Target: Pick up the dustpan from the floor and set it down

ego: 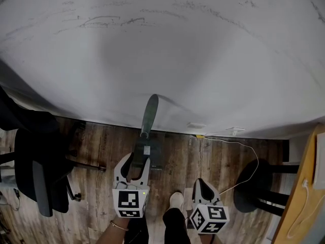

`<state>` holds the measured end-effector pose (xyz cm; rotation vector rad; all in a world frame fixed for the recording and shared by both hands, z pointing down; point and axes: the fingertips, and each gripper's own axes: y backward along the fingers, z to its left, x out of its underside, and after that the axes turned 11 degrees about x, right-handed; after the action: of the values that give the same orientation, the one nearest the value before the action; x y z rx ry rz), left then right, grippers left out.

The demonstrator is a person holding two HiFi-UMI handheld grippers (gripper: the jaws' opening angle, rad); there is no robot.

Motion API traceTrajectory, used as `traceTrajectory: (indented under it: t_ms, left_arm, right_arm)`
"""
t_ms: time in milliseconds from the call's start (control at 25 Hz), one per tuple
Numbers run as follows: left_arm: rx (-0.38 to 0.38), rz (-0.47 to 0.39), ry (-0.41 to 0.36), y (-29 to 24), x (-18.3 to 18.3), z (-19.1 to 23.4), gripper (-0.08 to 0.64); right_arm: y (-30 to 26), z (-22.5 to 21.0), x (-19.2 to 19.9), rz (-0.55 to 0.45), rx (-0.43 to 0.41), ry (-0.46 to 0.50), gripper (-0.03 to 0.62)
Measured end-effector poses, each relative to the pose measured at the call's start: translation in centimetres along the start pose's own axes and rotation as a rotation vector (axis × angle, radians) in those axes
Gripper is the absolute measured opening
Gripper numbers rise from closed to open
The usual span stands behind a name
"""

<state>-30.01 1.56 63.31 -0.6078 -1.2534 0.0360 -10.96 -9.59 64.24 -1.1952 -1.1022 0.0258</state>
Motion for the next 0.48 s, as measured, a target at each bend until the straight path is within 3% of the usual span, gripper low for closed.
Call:
traceTrajectory:
  t_ms: [480]
  left_arm:
    - [-0.016, -0.003, 0.013, -3.5, -0.3, 1.2, 0.199]
  right_arm:
    - [-0.4, -0.6, 0.1, 0.008, 0.009, -0.001, 0.032]
